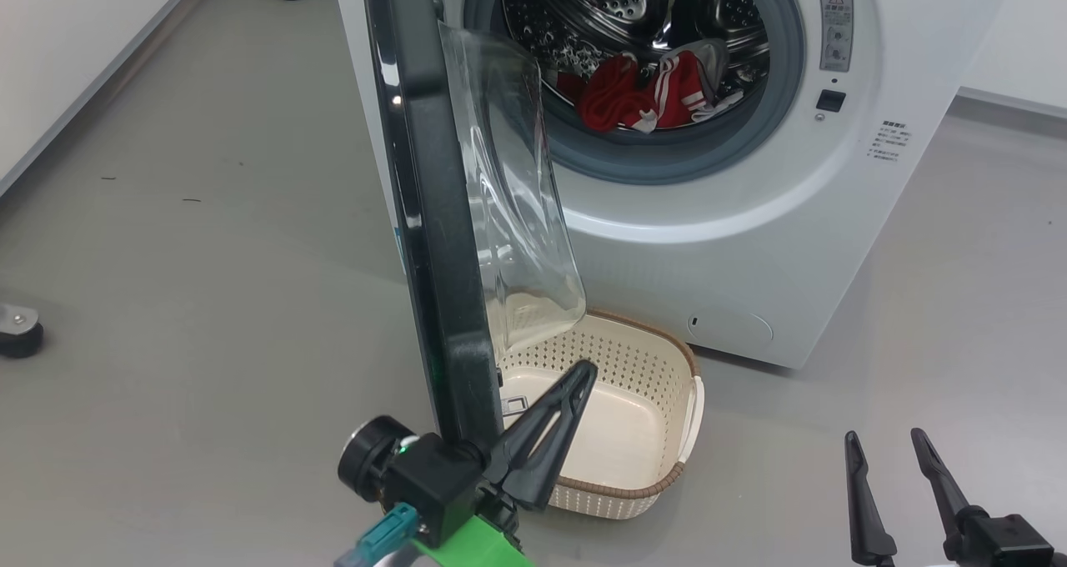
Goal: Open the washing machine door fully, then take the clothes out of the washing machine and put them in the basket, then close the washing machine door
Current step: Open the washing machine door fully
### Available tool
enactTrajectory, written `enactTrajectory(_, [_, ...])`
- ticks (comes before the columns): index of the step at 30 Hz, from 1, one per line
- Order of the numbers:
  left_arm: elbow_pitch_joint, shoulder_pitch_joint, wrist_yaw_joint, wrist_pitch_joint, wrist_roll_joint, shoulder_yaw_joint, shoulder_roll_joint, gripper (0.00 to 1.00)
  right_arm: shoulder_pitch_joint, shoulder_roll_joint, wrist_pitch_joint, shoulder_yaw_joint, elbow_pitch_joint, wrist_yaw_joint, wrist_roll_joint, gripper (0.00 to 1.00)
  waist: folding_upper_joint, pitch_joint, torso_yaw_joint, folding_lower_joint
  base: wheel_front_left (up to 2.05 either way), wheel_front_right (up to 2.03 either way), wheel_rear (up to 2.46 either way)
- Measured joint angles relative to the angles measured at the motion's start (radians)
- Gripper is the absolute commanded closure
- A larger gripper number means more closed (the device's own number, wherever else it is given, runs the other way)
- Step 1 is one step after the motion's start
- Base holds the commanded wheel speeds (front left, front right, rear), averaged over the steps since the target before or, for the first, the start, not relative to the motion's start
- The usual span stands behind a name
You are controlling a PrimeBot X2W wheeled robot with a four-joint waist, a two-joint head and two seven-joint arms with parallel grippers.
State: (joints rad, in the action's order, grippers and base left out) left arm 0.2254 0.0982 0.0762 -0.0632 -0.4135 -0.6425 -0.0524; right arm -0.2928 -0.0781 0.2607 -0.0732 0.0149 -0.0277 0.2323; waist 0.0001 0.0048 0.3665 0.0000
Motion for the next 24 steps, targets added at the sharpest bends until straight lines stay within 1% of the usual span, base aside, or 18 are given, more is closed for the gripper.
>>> enactTrajectory(6, [-0.065, -0.028, 0.0, 0.093, -0.008, -0.016, -0.014, 1.0, 0.002, 0.003, 0.0, 0.004, -0.002, 0.001, -0.005, 0.0, 0.0, 0.007, -0.005, 0.0, 0.0, 0.0, 0.0])
enactTrajectory(7, [-0.07, -0.033, 0.0, 0.106, -0.008, -0.016, -0.02, 1.0, 0.003, 0.004, 0.0, 0.004, -0.002, 0.005, -0.005, 0.0, 0.0, 0.01, -0.006, 0.0, 0.0, 0.0, 0.0])
enactTrajectory(11, [-0.112, -0.035, -0.01, 0.138, -0.008, -0.007, -0.026, 1.0, 0.011, 0.008, 0.0, 0.007, -0.003, 0.009, -0.008, 0.0, 0.0, 0.017, -0.009, 0.0, 0.0, 0.0, 0.0])
enactTrajectory(15, [-0.138, -0.035, -0.029, 0.155, -0.008, 0.023, -0.027, 1.0, 0.019, 0.01, 0.0, 0.008, -0.004, 0.009, -0.008, 0.0, 0.0, 0.024, -0.011, 0.0, 0.0, 0.0, 0.0])
enactTrajectory(19, [-0.156, -0.033, -0.052, 0.164, -0.007, 0.049, -0.029, 1.0, 0.019, 0.014, 0.0, 0.011, -0.007, 0.017, -0.011, 0.0, 0.0, 0.03, -0.014, 0.0, 0.0, 0.0, 0.0])
enactTrajectory(24, [-0.16, -0.031, -0.062, 0.164, -0.007, 0.063, -0.03, 1.0, 0.019, 0.016, 0.0, 0.019, -0.011, 0.018, -0.014, 0.0, 0.0, 0.032, -0.014, 0.0, 0.0, 0.0, 0.0])
